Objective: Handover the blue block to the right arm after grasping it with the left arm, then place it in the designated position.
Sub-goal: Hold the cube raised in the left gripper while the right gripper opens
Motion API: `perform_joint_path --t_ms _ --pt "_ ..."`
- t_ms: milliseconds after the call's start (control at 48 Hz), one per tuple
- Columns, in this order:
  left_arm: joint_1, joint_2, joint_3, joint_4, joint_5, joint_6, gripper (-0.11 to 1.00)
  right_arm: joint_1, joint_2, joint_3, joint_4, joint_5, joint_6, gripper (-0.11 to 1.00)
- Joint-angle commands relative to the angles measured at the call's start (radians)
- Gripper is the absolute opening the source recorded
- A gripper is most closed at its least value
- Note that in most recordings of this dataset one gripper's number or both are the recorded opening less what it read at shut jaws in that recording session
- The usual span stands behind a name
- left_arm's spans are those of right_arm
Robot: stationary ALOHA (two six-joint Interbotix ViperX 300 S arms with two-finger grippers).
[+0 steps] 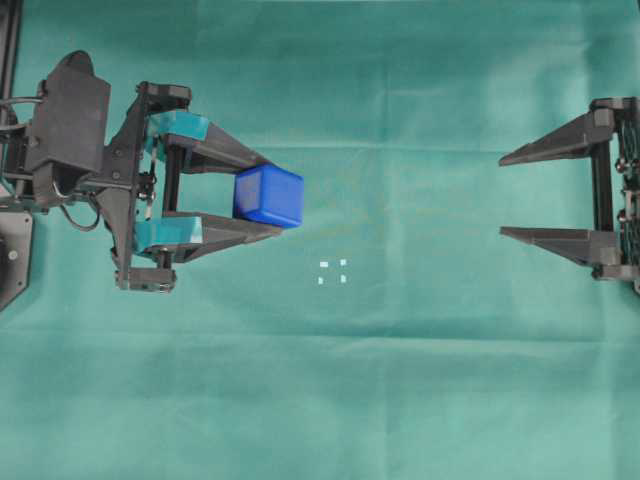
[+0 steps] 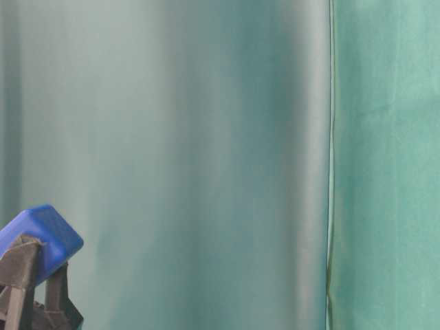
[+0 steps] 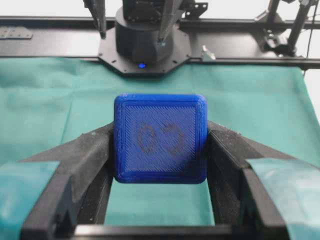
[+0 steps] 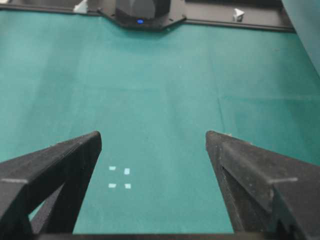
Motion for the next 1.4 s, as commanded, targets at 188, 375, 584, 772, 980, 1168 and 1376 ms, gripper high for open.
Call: perform_joint_path --t_ms 188,375,584,772,980,1168,1376 --pt "-0.002 -0.008 -0.014 -0.002 -0.006 -0.002 0.47 -0.003 0.003 -0.029 -0.002 -0.005 -0.002 0.94" --pt "-0.002 -0.008 -0.014 -0.002 -0.006 -0.003 0.47 -0.002 0.003 -0.031 0.000 -0.003 -0.002 0.94" --pt "-0.002 -0.008 -0.014 -0.002 -0.006 -0.003 0.47 -0.003 0.003 -0.046 -0.012 0.003 -0.023 0.94" --pt "-0.002 -0.012 -0.011 -0.002 -0.005 -0.003 0.47 0.003 -0.002 -0.071 -0.104 0.012 -0.086 0.94" --pt "-0.002 -0.011 -0.012 -0.002 -0.006 -0.003 0.47 0.005 -0.002 -0.110 -0.221 0.009 -0.152 0.93" --pt "-0.002 -0.011 -0.012 -0.003 -0.006 -0.005 0.47 0.003 -0.003 -0.140 -0.351 0.006 -0.210 0.93" --pt "-0.002 -0.011 -0.012 -0.003 -0.006 -0.006 0.47 0.009 -0.003 -0.144 -0.534 -0.044 -0.288 0.93"
